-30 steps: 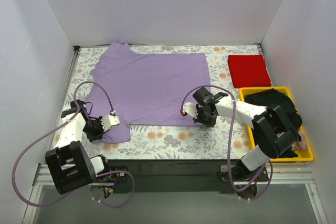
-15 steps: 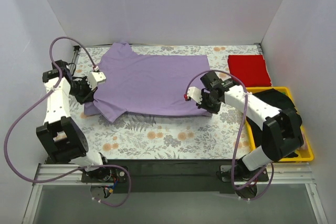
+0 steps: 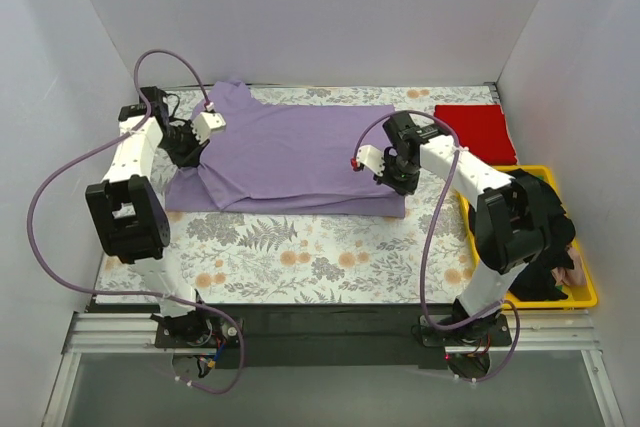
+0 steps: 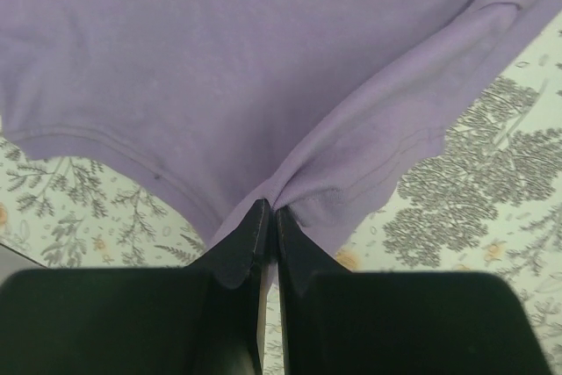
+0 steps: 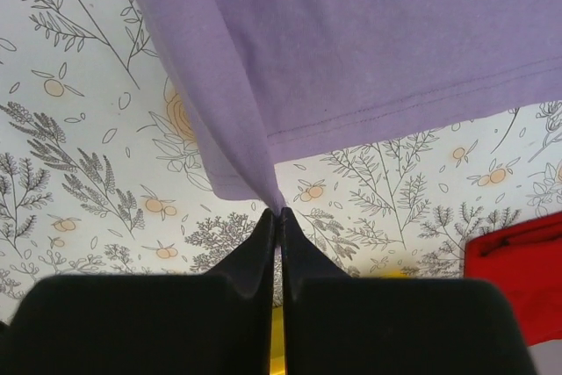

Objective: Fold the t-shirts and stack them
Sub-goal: Fold the tshirt

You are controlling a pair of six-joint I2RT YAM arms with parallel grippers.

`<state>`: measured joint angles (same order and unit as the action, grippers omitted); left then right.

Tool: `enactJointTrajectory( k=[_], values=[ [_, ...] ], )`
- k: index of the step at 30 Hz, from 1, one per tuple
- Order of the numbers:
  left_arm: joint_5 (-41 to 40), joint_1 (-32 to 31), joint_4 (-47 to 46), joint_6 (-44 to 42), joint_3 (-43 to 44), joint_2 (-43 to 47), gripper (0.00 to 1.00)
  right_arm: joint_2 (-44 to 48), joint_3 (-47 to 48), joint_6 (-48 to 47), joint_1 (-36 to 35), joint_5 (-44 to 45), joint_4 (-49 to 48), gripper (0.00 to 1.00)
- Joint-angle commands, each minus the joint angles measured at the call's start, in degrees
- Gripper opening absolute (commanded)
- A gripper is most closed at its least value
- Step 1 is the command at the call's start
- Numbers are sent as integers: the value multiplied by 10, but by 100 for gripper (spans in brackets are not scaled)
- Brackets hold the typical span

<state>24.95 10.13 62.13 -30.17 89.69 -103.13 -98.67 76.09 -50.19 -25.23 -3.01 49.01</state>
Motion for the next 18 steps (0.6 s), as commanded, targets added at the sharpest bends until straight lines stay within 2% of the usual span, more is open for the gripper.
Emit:
enactJointTrajectory(
  k=[1,7,18],
  values=[
    [-16,-11,-31,10,43,-23,0,-23,41,-32,11,-1,23,1],
    [-22,-22,-37,16,90,-70,0,-61,76,-45,26,-2,28,1],
    [-39,-36,-49,20,111,-102,0,-98,108,-53,34,-10,28,1]
  ],
)
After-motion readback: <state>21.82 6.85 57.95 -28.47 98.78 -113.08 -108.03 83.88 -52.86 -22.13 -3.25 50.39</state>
